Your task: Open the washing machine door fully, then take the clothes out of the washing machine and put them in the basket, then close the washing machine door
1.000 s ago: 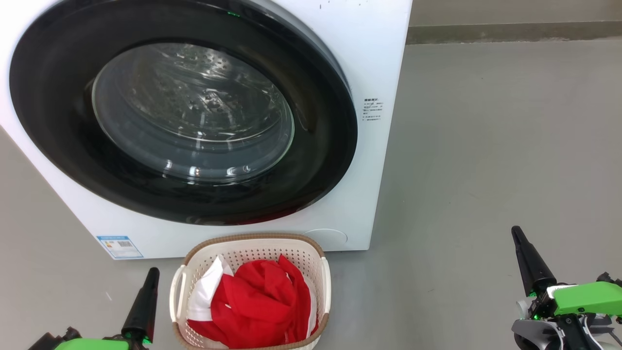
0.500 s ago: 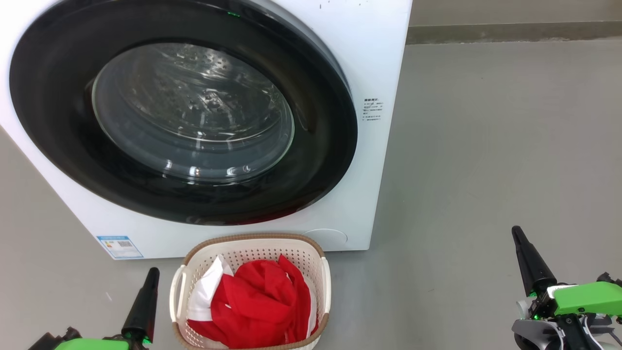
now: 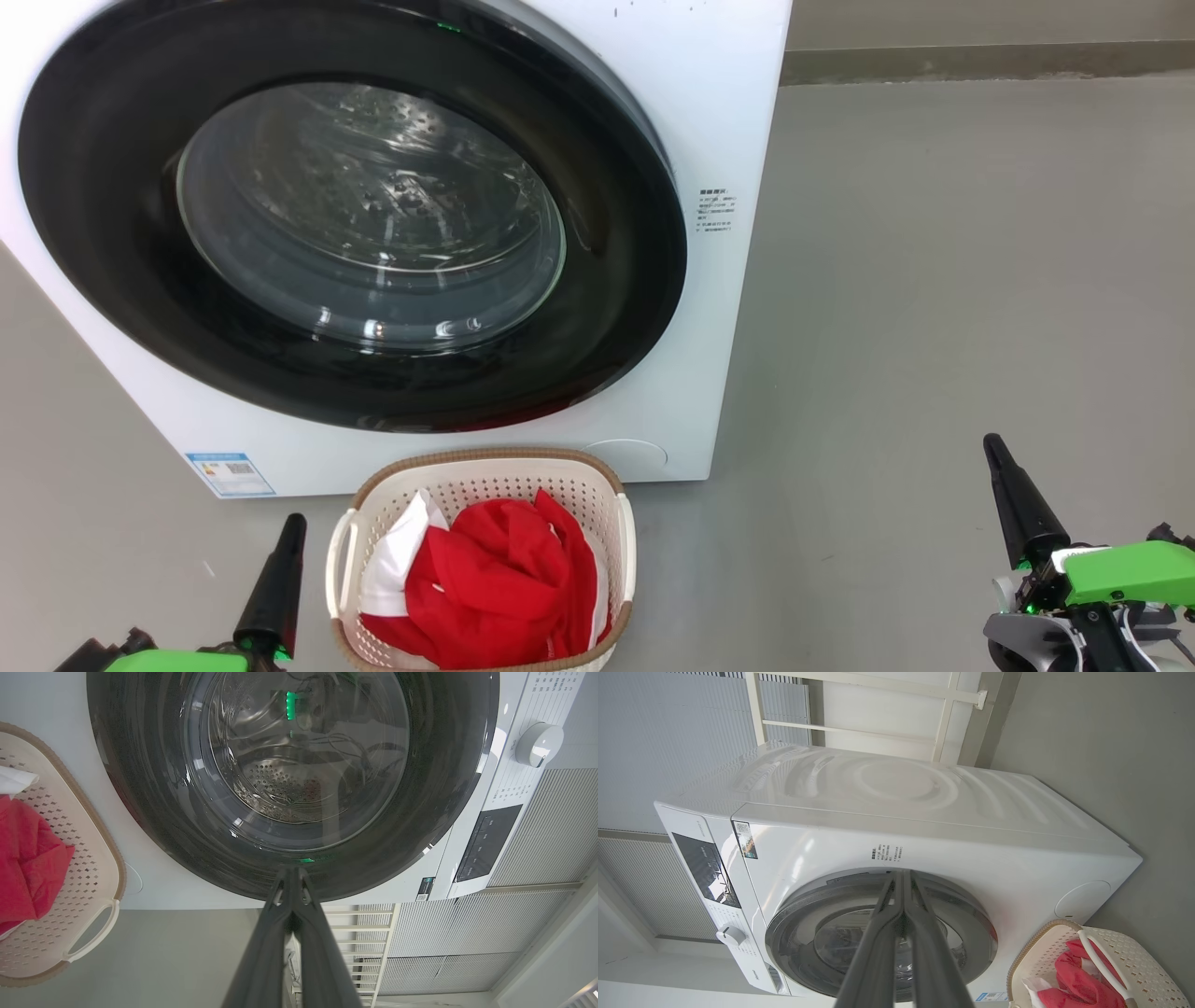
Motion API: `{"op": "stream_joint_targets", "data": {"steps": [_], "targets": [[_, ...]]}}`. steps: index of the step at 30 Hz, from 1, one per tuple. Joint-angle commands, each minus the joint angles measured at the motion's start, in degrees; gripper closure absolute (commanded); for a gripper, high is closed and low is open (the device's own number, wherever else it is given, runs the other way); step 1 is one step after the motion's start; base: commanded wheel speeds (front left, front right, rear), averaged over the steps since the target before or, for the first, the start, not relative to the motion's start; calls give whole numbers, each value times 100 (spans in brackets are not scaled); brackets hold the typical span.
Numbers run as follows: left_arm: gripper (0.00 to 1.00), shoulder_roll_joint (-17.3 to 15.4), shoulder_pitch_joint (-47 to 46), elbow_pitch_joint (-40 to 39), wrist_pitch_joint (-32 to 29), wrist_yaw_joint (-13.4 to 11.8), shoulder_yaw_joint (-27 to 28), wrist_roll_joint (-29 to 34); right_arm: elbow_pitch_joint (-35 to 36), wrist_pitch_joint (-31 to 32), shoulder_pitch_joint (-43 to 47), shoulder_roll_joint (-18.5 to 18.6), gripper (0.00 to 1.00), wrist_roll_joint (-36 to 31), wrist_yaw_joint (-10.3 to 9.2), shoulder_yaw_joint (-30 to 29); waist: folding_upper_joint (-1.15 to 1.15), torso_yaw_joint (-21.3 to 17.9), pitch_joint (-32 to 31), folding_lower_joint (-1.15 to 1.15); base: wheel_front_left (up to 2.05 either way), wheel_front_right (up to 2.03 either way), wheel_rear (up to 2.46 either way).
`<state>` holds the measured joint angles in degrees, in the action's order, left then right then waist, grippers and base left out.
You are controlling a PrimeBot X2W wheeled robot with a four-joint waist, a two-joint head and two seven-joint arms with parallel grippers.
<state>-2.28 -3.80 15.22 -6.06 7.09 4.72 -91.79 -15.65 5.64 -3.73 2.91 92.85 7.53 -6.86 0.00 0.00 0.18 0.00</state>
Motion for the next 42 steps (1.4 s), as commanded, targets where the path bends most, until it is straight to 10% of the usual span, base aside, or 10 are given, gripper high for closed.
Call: {"op": "stream_joint_targets", "data": {"steps": [1, 42], "targets": [[100, -60, -238, -119, -43, 40, 181, -38, 165, 43, -241, 37, 100, -26, -4, 86, 0, 0, 0, 0, 0, 0, 0], [100, -60, -238, -119, -43, 40, 180, -38, 164, 64, -243, 19, 100, -48, -4, 59, 0, 0, 0, 0, 0, 0, 0]]}}
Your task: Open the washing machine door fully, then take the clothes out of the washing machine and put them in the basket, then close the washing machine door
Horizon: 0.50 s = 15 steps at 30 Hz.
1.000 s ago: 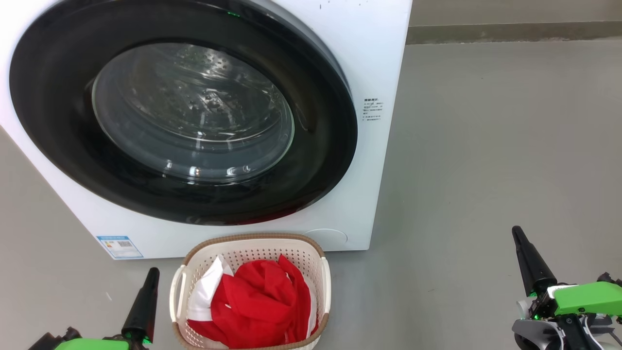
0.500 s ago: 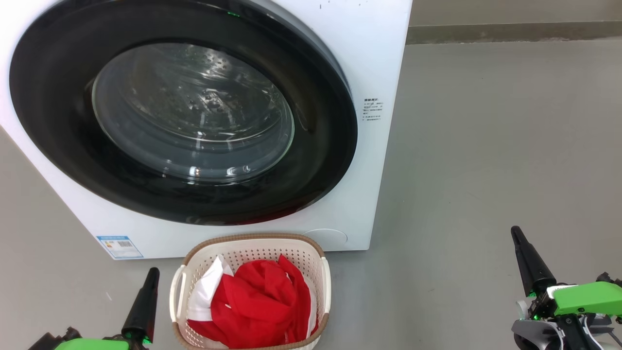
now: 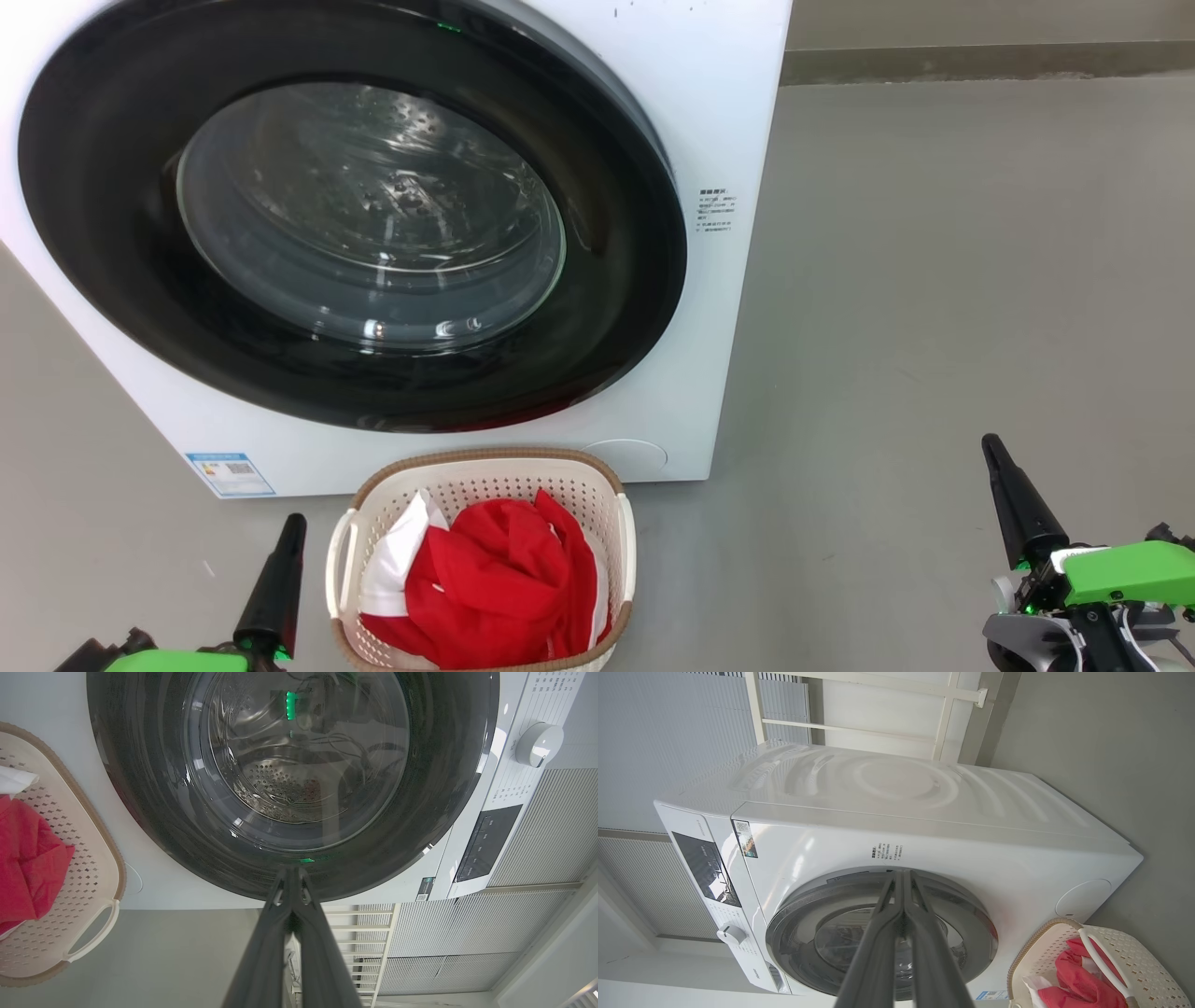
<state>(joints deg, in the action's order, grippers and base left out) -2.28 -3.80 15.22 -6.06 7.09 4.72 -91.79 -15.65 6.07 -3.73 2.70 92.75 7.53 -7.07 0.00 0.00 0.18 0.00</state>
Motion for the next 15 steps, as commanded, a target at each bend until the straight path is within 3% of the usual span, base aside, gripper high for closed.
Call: {"op": "stream_joint_targets", "data": {"steps": [1, 15], "targets": [[100, -60, -238, -119, -43, 40, 180, -38, 164, 22, -243, 39, 100, -39, -4, 79, 0, 0, 0, 0, 0, 0, 0], [100, -60, -238, -119, -42, 40, 180, -38, 164, 27, -244, 35, 100, -44, -4, 73, 0, 0, 0, 0, 0, 0, 0]]}}
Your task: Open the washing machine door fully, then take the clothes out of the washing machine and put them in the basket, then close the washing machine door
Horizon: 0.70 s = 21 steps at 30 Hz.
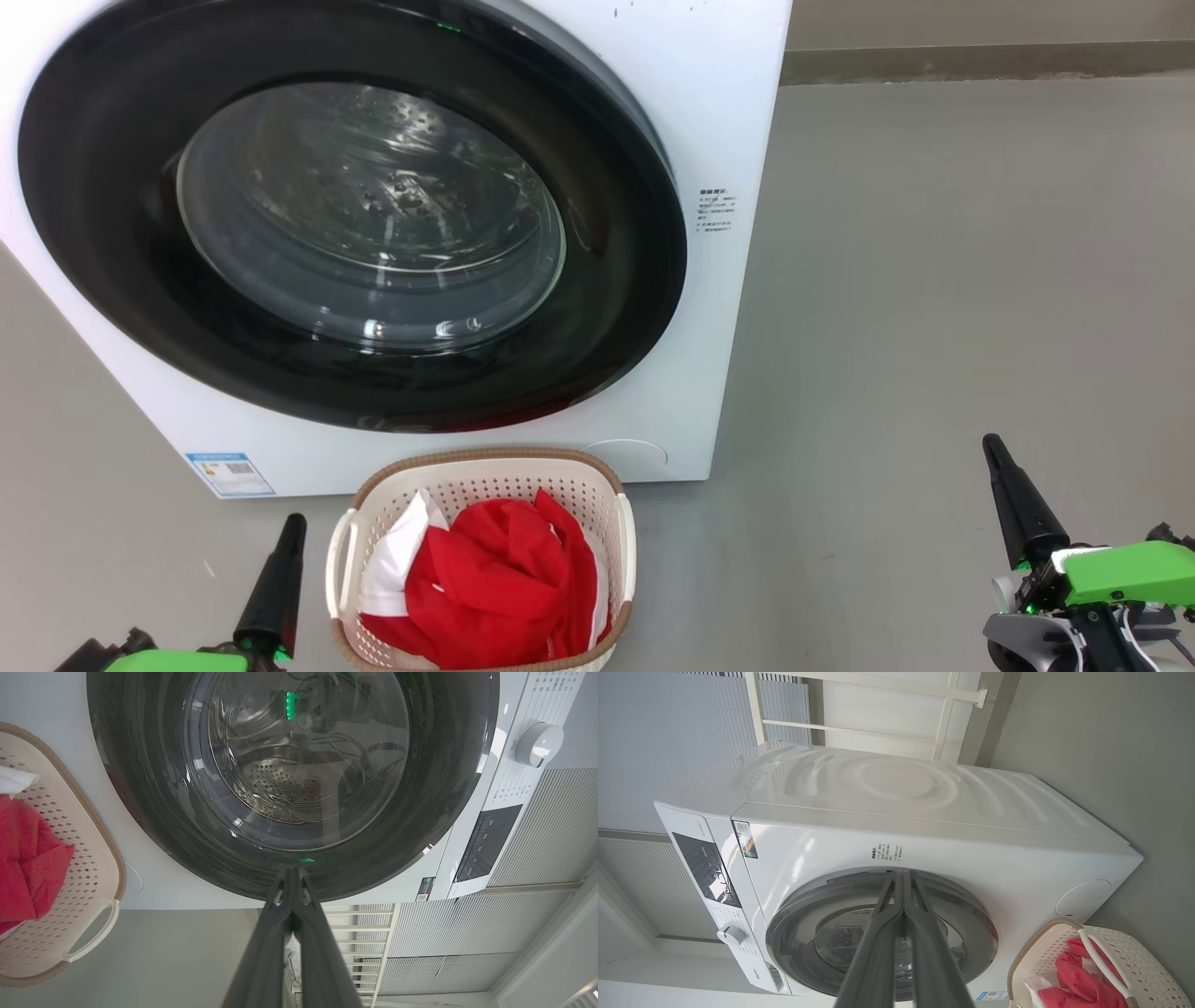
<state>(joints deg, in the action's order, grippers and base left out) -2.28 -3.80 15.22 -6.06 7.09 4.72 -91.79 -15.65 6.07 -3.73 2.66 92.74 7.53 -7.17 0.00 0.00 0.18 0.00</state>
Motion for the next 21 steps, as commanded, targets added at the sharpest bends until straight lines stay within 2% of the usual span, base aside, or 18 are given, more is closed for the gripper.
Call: {"op": "stream_joint_targets", "data": {"steps": [1, 21], "targets": [[100, -60, -238, -119, -42, 40, 180, -38, 164, 27, -244, 38, 100, -43, -4, 83, 0, 0, 0, 0, 0, 0, 0], [100, -60, -238, -119, -42, 40, 179, -39, 163, 33, -244, 34, 100, -48, -4, 76, 0, 0, 0, 0, 0, 0, 0]]}}
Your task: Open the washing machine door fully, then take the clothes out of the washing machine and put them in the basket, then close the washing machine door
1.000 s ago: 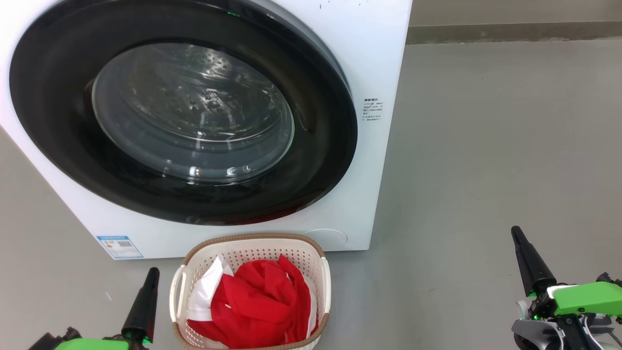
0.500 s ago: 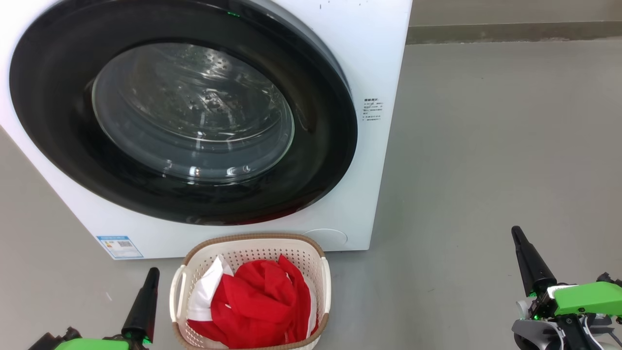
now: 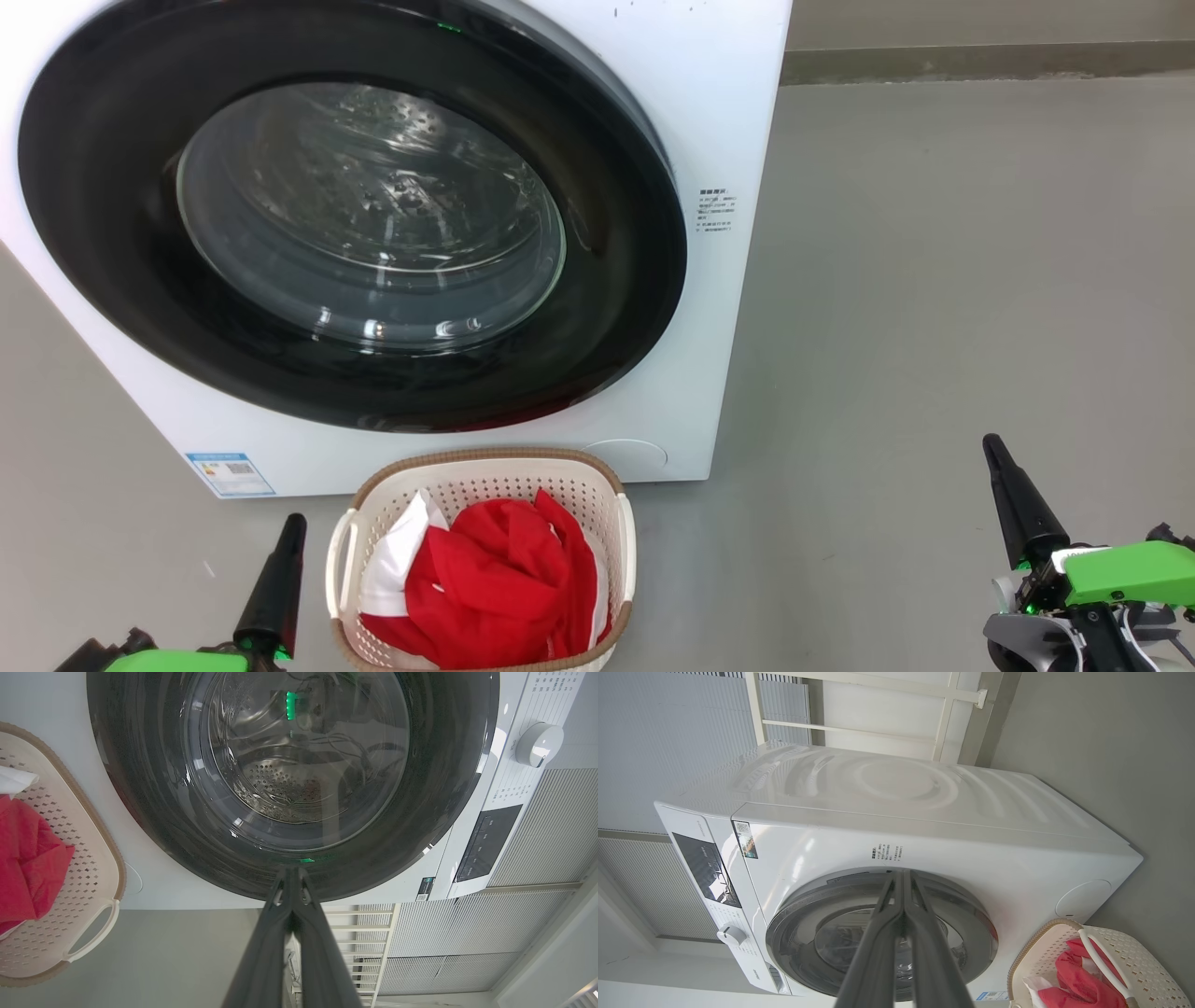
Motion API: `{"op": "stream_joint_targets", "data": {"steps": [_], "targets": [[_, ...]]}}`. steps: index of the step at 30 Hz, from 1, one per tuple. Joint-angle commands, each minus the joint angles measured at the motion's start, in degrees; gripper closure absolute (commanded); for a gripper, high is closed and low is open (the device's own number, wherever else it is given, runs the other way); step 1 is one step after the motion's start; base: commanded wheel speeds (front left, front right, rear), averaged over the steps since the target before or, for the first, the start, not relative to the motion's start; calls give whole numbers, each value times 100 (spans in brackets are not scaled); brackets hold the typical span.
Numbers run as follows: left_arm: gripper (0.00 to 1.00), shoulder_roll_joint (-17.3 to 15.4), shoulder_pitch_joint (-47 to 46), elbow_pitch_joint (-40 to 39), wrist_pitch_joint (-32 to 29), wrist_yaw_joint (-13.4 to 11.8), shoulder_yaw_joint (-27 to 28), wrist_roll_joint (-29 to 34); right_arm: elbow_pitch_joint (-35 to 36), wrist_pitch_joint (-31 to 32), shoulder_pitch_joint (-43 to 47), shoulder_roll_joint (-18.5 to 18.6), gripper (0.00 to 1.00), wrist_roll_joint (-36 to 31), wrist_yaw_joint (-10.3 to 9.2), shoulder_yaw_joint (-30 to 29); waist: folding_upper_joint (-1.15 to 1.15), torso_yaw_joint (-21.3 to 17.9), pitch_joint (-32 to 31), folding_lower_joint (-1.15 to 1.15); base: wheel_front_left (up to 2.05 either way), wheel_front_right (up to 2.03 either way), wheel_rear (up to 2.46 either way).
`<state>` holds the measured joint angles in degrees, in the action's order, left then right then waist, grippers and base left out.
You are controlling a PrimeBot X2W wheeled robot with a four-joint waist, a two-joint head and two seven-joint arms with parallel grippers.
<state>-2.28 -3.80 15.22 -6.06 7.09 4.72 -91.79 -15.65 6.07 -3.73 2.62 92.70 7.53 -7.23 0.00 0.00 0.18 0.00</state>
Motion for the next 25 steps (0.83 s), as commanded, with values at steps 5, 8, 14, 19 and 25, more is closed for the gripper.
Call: {"op": "stream_joint_targets", "data": {"steps": [5, 8, 14, 19, 25], "targets": [[100, -60, -238, -119, -42, 40, 179, -39, 163, 33, -245, 37, 100, -45, -4, 82, 0, 0, 0, 0, 0, 0, 0], [100, -60, -238, -119, -42, 40, 179, -39, 163, 34, -245, 37, 100, -46, -4, 81, 0, 0, 0, 0, 0, 0, 0], [100, -60, -238, -119, -42, 40, 179, -39, 163, 35, -245, 36, 100, -47, -4, 79, 0, 0, 0, 0, 0, 0, 0], [100, -60, -238, -119, -42, 40, 179, -39, 163, 36, -245, 35, 100, -48, -4, 78, 0, 0, 0, 0, 0, 0, 0], [100, -60, -238, -119, -42, 40, 179, -39, 163, 37, -245, 34, 100, -49, -4, 77, 0, 0, 0, 0, 0, 0, 0]]}}
